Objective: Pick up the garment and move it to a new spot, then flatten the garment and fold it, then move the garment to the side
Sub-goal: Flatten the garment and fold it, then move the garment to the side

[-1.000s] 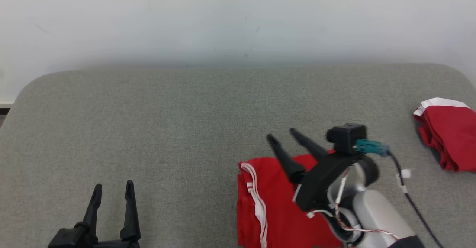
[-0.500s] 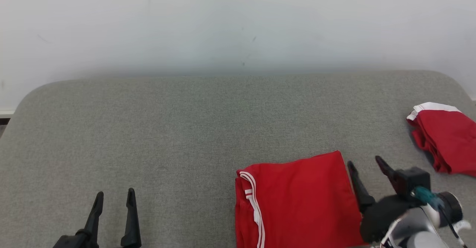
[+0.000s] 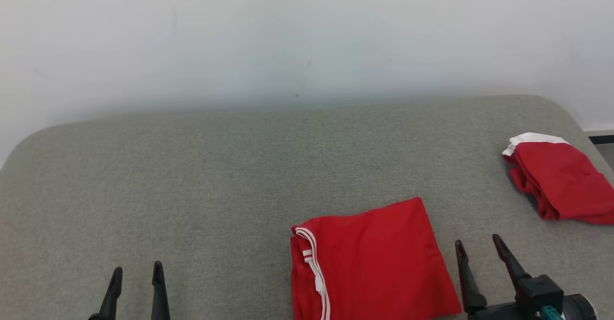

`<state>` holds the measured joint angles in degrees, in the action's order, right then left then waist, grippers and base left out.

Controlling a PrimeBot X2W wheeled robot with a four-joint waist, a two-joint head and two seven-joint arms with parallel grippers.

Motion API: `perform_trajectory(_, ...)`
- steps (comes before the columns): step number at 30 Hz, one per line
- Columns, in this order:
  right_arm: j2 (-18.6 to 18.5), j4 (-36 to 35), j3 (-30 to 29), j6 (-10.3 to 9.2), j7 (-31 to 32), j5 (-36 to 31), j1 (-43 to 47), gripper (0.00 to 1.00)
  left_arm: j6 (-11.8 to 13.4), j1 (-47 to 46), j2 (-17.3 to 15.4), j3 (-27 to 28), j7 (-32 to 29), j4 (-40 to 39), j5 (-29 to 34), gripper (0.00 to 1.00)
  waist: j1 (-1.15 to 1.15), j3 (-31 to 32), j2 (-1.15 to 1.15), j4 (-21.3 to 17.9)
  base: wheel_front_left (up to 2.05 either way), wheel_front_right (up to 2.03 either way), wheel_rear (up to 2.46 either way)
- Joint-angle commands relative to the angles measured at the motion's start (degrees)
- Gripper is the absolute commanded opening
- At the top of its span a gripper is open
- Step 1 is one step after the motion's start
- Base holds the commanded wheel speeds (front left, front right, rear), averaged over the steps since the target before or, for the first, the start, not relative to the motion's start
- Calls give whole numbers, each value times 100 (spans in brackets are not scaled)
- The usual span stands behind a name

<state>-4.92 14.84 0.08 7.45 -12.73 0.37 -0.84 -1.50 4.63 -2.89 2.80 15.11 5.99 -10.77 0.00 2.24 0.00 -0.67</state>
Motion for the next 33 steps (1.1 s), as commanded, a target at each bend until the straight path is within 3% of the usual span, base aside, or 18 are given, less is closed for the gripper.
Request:
perform_trajectory(1, 23, 5, 27, 2, -56, -6, 70, 100, 21, 90, -1, 23, 1, 5, -4, 100, 0, 65, 0, -88, 0, 0, 0)
perform_trajectory(18, -89, 245, 799, 1, -143, 589, -407, 100, 12, 177, -1, 156, 1, 76, -44, 100, 0, 132, 0, -318, 0, 0, 0)
perform_trajectory(33, 43, 591, 714, 2, -82, 670, -500, 100, 117, 193, -1, 70, 1, 28, -41, 100, 0, 117, 0, -246, 0, 0, 0)
